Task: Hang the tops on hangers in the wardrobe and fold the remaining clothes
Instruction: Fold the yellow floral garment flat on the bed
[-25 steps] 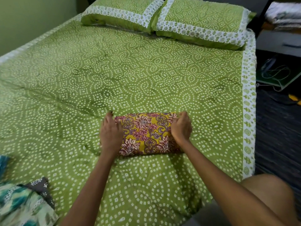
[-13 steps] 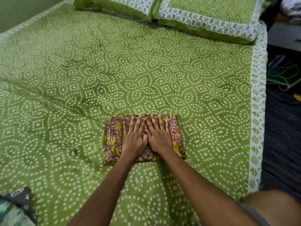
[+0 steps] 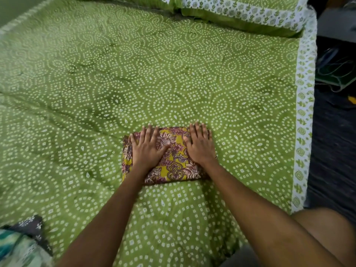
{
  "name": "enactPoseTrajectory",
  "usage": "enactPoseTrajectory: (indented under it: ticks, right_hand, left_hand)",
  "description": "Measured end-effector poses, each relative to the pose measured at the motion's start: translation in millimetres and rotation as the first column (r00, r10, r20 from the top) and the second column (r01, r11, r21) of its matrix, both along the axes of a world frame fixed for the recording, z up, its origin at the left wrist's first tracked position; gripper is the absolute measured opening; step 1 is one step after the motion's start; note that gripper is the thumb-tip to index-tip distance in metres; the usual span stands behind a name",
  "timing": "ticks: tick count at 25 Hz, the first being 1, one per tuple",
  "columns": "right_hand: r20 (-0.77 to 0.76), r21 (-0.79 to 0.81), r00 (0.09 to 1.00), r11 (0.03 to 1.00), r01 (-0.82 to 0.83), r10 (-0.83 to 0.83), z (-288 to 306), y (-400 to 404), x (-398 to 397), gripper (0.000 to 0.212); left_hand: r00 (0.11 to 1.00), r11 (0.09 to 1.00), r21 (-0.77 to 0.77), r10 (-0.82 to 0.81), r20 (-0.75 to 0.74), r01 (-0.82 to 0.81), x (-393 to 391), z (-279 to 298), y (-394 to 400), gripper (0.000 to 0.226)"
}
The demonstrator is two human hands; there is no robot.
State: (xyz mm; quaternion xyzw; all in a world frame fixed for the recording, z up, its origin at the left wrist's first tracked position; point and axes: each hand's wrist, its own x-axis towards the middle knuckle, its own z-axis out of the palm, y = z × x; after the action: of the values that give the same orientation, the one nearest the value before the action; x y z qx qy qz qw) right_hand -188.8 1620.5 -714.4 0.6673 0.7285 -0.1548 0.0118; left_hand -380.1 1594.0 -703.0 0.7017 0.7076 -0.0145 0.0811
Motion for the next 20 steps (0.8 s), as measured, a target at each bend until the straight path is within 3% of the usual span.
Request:
enactPoseTrajectory:
  ticks: [3, 8, 13, 15, 17, 20]
  right_hand:
    - [-0.04, -0.032, 0.997, 0.997, 0.069, -0.071, 0.2, 1.0, 9.3, 0.065]
    - [-0.091, -0.02, 0.981, 0.985, 0.169, -0.17, 1.5, -38.1, 21.0, 0.067]
    - [-0.295, 0.154, 0.908, 0.923, 0.352, -0.297, 14.4, -74.4, 1.5, 0.061]
    - [-0.334, 0.026, 0.824, 0.869, 0.494, -0.459, 25.1, -63.7, -7.2, 0.07]
    - [-0.406, -0.127, 0.675, 0.77, 0.625, -0.616, 35.9, -49.2, -10.4, 0.064]
    - [-0.541, -0.379, 0.499, 0.727, 0.573, -0.676, 44.1, -30.9, 0.6, 0.039]
  left_hand:
    - [0.992, 0.997, 0.017, 0.076, 0.099, -0.078, -20.9, 1.6, 1.2, 0.091]
    - [0.898, 0.923, 0.0, 0.373, 0.234, -0.384, -13.8, 9.5, -42.6, 0.092]
    - [0.85, 0.862, -0.11, 0.507, 0.141, -0.495, 6.2, 34.7, -57.8, 0.077]
    - [0.853, 0.863, -0.108, 0.504, 0.135, -0.493, 11.0, 47.1, -51.9, 0.065]
    - [0.843, 0.871, -0.13, 0.492, 0.22, -0.474, 11.0, 55.8, -40.9, 0.048]
    - [0.667, 0.798, -0.273, 0.6, 0.442, -0.537, 1.5, 59.9, -26.0, 0.051]
